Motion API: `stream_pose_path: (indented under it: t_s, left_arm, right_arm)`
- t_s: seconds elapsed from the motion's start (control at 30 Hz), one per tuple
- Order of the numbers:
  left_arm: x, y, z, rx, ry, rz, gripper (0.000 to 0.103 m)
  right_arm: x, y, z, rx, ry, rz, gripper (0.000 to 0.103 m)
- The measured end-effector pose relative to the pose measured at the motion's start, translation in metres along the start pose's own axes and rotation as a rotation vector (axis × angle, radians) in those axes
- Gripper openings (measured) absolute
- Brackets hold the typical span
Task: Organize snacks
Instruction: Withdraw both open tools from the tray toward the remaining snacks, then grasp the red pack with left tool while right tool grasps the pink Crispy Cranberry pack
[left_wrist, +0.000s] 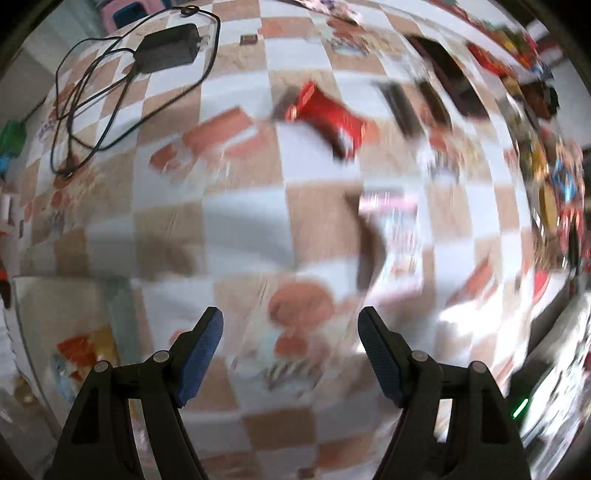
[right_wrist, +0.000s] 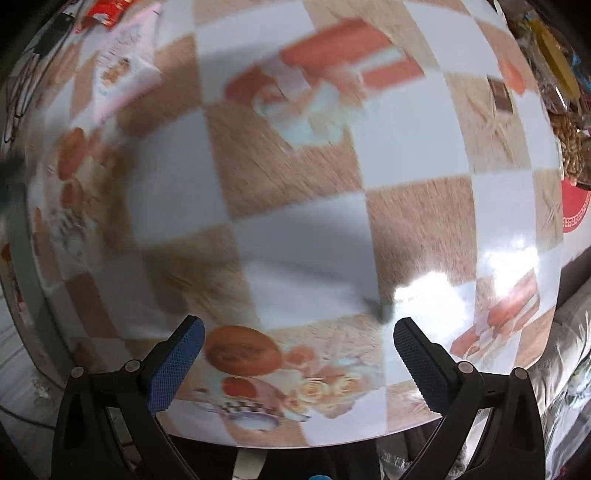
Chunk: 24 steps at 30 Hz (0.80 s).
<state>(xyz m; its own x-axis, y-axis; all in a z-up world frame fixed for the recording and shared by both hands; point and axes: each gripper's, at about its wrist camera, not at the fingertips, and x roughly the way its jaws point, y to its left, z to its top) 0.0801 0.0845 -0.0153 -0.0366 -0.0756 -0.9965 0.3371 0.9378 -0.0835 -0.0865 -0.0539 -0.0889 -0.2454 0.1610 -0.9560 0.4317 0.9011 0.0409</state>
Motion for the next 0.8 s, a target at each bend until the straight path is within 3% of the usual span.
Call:
stream_pose_path:
  t_s: [0.2,0.37,0.73,0.8]
  left_arm:
    - [0.014,-0.002,0.067,-0.164,0.012,-0.074,0.079]
    - [0.027,-0.002,0.106,-0.257,0.014,-0.076,0.079]
    - [0.051,-0.008,0.139,-0.319,0.02,-0.021,0.079]
    - [0.05,-0.006,0.141,-0.306,0.01,-0.008,0.071]
  right_arm:
    - [0.005,0.006,-0.005,-0.06,-0.006,-0.057,0.103]
    - [0.005,0.012,-0.009,-0.068,-0.014,-0.057,0.103]
    - [0.007,0.017,-0.025,-0.094,-0.021,-0.071,0.103]
    - [0.008,0.018,-0.026,-0.094,-0.022,-0.071,0.103]
